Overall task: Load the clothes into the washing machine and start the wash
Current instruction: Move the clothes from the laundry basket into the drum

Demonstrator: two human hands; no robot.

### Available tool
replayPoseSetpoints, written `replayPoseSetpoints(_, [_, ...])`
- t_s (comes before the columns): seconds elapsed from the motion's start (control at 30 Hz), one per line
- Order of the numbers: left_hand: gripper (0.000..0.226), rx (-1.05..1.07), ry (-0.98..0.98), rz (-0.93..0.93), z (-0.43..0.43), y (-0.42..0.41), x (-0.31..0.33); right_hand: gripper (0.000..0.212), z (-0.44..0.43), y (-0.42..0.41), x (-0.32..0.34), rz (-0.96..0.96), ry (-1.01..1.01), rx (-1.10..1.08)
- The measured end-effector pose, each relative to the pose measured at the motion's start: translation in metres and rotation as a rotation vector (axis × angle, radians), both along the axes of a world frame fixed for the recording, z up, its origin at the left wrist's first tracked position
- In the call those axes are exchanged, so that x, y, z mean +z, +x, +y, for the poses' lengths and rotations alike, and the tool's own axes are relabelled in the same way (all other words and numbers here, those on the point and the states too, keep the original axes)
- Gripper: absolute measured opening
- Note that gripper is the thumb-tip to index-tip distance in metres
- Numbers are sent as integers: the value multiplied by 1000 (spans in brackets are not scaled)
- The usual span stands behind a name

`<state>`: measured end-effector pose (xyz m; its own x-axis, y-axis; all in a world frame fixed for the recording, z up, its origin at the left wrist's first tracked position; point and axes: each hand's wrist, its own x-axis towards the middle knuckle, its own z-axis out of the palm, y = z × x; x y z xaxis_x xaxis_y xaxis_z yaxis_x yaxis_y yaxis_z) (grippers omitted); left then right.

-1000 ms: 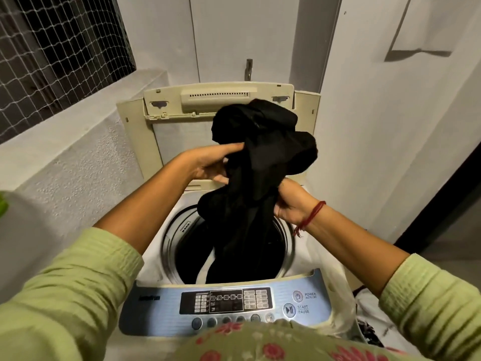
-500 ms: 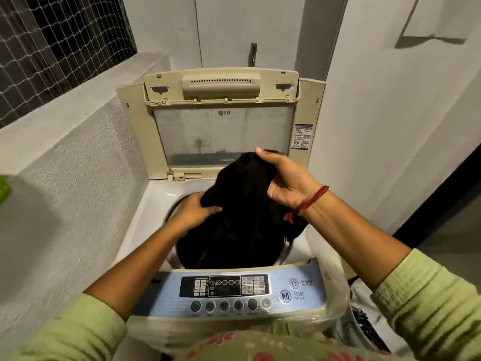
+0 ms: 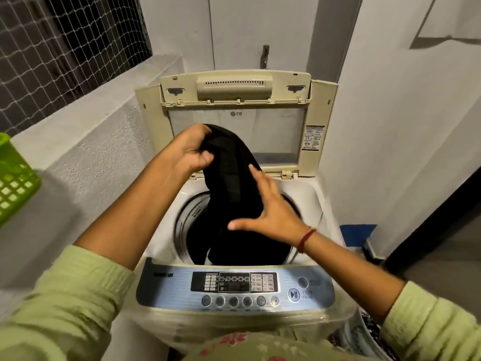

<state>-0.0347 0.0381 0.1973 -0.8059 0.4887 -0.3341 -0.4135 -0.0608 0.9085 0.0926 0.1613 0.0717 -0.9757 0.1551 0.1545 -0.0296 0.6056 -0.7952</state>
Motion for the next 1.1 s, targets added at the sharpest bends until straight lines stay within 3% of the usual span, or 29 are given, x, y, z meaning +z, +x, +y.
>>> replayPoseSetpoints(0.1, [33, -39, 131, -111, 4, 24, -4, 123, -23, -12, -24, 21, -174, -31])
replayPoseSetpoints(0.2, [25, -28, 256, -209, 2, 30, -4, 70, -7, -31, -21, 166, -284, -194])
replayPoseSetpoints(0.27, [20, 6, 261, -142, -7, 19, -2, 50, 10, -38, -3, 219, -256, -276])
replayPoseSetpoints(0.4, [26, 235, 110, 223, -18, -17, -11, 46, 39, -34, 58, 179, 54, -311])
replayPoseSetpoints(0.53, [59, 322, -99, 691, -14, -26, -20, 55, 37, -23, 108, 466, 402, -440])
replayPoseSetpoints(0.57, [70, 306, -220, 834, -12, -25, -20, 54, 40, -23, 116, 529, 384, -459])
replayPoseSetpoints(0.63, [78, 261, -709, 1181, -10, -21, -21, 46, 50, -31, 127, 539, 182, -395])
replayPoseSetpoints(0.7, [68, 61, -1186, 1401, -12, -24, -27, 27, 61, -35, 126, 272, -22, -208])
replayPoseSetpoints(0.73, [59, -152, -1323, 1350, -13, -26, -33, 16, 66, -34, 118, 36, -46, -79])
replayPoseSetpoints(0.77, [49, -423, -1401, 1211, -14, -31, -43, 15, 70, -31, 108, -214, -49, 43])
replayPoseSetpoints(0.83, [30, -907, -1425, 882, -19, -39, -75, 40, 74, -19, 79, -622, 30, 195])
replayPoseSetpoints(0.9, [26, -1112, -1365, 716, -26, -40, -101, 61, 71, -8, 55, -876, 153, 266])
replayPoseSetpoints(0.97, [25, -1187, -1291, 652, -28, -40, -123, 77, 69, -4, 32, -1017, 366, 313])
replayPoseSetpoints(1.0, [22, -1194, -1294, 663, -28, -41, -132, 81, 67, -5, 23, -1043, 580, 316])
replayPoseSetpoints(1.03, [20, -1196, -1349, 695, -24, -41, -141, 79, 68, -8, 14, -1011, 822, 293])
replayPoseSetpoints(1.1, [29, -1258, -1462, 760, -12, -37, -162, 52, 73, -21, 2, -852, 1171, 174])
